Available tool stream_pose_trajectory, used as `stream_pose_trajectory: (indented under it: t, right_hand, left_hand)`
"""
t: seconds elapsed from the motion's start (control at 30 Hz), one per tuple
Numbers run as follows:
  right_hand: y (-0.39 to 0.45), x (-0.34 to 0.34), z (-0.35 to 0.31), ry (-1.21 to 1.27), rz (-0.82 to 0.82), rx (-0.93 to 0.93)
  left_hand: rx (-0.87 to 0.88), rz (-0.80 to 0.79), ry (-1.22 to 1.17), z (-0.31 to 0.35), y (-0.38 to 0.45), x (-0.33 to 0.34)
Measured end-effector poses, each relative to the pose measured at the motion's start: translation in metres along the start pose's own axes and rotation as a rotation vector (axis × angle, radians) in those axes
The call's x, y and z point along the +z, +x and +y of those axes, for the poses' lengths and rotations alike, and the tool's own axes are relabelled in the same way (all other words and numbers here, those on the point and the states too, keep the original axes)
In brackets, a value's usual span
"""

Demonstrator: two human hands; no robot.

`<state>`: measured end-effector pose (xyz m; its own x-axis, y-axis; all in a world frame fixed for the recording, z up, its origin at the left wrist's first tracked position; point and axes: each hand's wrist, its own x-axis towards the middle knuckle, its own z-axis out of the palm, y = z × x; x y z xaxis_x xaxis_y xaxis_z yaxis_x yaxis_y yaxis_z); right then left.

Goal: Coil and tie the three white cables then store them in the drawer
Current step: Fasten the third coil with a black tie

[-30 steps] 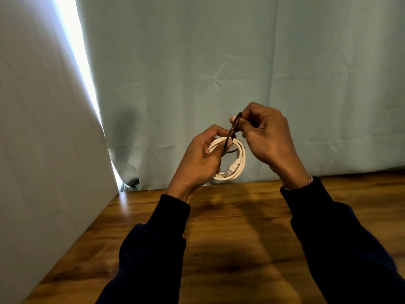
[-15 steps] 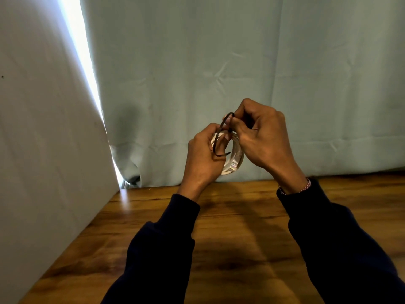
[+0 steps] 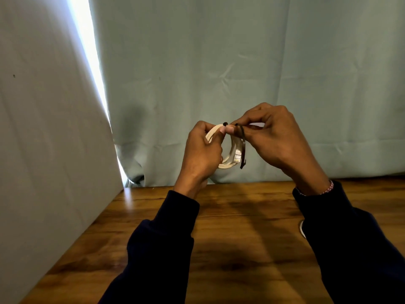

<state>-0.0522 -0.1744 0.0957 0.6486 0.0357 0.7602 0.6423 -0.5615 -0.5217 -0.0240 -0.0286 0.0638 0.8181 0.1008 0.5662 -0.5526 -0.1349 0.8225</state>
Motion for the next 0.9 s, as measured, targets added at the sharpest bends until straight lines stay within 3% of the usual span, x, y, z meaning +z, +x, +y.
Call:
stream_pose_trajectory:
  t: [0.3,0.6,0.9]
  right_hand:
    - [-0.001,0.007,0.003,0.138,-0.104,0.079]
    - [-0.003,-0.003,-0.003,-0.077,-0.127,0.015]
    - [-0.006,-0.001,-0.009,-0.281,-0.186,-0.049]
  left_hand:
    - [-0.128,0.015,-0.323,0.007,0.003,-0.004]
    - [-0.199,-0.07,-0.52,0.011,0.003,-0.006]
    - [-0.18,-0.071,-0.441,0.011,0.003,-0.009]
